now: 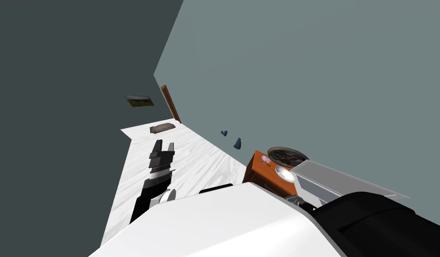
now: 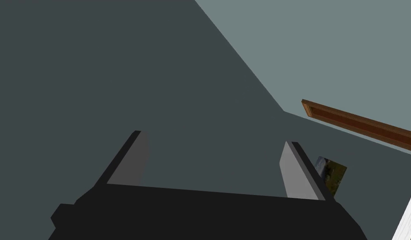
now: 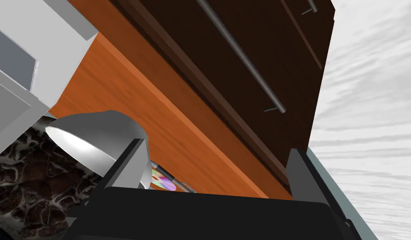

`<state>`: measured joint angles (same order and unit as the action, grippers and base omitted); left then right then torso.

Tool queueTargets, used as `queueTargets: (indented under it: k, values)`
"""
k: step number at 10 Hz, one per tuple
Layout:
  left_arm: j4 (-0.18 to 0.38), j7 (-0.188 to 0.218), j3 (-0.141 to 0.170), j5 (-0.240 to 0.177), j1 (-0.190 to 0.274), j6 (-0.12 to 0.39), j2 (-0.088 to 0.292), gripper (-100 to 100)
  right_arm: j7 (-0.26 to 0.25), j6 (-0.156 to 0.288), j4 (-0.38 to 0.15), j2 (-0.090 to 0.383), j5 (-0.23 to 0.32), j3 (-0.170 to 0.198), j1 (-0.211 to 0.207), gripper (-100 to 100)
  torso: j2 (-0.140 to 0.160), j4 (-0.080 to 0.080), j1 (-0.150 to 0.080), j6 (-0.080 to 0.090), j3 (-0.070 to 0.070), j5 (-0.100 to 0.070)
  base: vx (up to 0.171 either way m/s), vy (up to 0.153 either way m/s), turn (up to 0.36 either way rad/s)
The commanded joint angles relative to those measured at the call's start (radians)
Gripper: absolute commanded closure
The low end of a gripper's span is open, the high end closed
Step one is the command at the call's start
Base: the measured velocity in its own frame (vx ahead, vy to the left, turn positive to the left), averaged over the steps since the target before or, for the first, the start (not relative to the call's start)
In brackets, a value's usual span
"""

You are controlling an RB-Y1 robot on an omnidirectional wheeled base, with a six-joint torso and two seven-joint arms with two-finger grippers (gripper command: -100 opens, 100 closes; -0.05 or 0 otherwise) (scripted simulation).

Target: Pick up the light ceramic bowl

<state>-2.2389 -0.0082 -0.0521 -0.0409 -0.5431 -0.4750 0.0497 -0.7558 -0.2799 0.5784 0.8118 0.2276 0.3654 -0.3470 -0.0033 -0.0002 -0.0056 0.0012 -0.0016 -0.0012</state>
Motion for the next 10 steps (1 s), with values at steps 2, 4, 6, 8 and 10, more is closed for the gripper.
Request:
queueTargets:
  k: [2, 4, 6, 8, 10]
  values:
    - [0.0, 0.0, 0.0, 0.0, 0.0, 0.0, 0.0, 0, -0.032, 0.013, -0.065, 0.014, 0.012, 0.02, 0.025, -100, 0.001, 0.0, 0.003, 0.0, 0.001, 0.0, 0.012, -0.024, 0.086]
    - [0.0, 0.0, 0.0, 0.0, 0.0, 0.0, 0.0, 0, -0.053, 0.033, -0.09, 0.028, 0.02, 0.039, 0.037, -100, 0.0, 0.0, 0.002, 0.0, 0.0, 0.0, 0.026, -0.052, 0.187]
    - [0.0, 0.0, 0.0, 0.0, 0.0, 0.0, 0.0, 0, -0.088, 0.068, -0.136, 0.045, 0.035, 0.072, 0.058, -100, 0.0, 0.0, 0.001, 0.0, 0.0, 0.0, 0.027, -0.083, 0.227]
    - [0.0, 0.0, 0.0, 0.0, 0.0, 0.0, 0.0, 0, -0.114, 0.091, -0.161, 0.045, 0.046, 0.101, 0.074, -100, -0.002, 0.0, -0.002, 0.0, -0.001, -0.001, 0.052, -0.111, 0.212]
    - [0.0, 0.0, 0.0, 0.0, 0.0, 0.0, 0.0, 0, -0.123, 0.098, -0.167, 0.038, 0.05, 0.113, 0.079, -100, -0.002, 0.0, -0.002, 0.0, -0.001, -0.001, 0.029, -0.082, 0.116]
